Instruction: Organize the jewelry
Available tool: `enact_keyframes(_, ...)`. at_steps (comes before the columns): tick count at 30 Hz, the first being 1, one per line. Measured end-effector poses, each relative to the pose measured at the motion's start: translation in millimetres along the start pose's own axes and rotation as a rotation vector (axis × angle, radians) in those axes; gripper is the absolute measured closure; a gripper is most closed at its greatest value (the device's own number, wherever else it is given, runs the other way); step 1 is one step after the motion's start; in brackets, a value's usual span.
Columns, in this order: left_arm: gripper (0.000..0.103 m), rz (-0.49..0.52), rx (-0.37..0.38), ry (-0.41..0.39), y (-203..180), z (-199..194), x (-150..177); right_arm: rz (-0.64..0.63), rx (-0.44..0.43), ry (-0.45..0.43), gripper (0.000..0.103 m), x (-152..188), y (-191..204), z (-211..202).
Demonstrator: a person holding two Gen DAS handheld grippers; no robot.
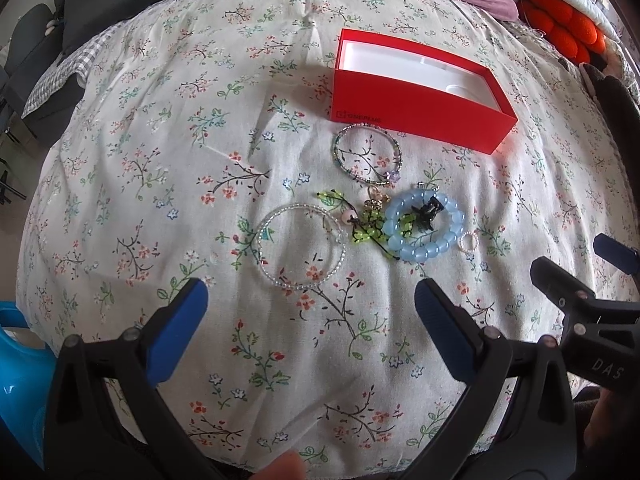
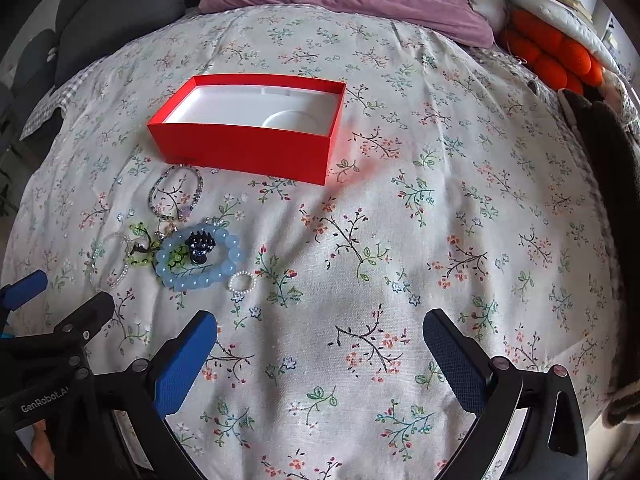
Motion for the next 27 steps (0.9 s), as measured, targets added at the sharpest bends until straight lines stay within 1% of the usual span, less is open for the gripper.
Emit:
enact_keyframes(13, 0.000, -0.005, 0.014, -0.020, 0, -5, -2, 0.000, 0.005, -0.009, 0.000, -3, -5, -3)
enact_keyframes(16, 0.000, -0.009, 0.025, -0.042, 4, -8, -7, 0.010, -0.023, -0.002, 0.000, -4, -2, -5)
enact_keyframes(18, 0.000, -0.020, 0.041, -0.042, 8, -9, -11, 0.005, -0.037, -0.001, 0.000, -6, 1, -7)
enact_keyframes(20, 0.000, -0.042, 0.072, -0.028, 14, -9, -15, -0.004, -0.048, 0.003, 0.000, -8, 1, -8)
enact_keyframes(27, 0.000, -0.106, 0.121, 0.037, 40, -4, -34, -0.019, -0.096, 0.029, 0.000, -28, 3, -9)
Point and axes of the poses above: each gripper's, at about its wrist camera, not at the fingertips, and z roughly the way its jaws point, y to its left, x to its underside, the point moved 9 cm from there along z, roughly the way its jaws point, and after that the axes turned 13 degrees about -y, right-handed, at the moved point
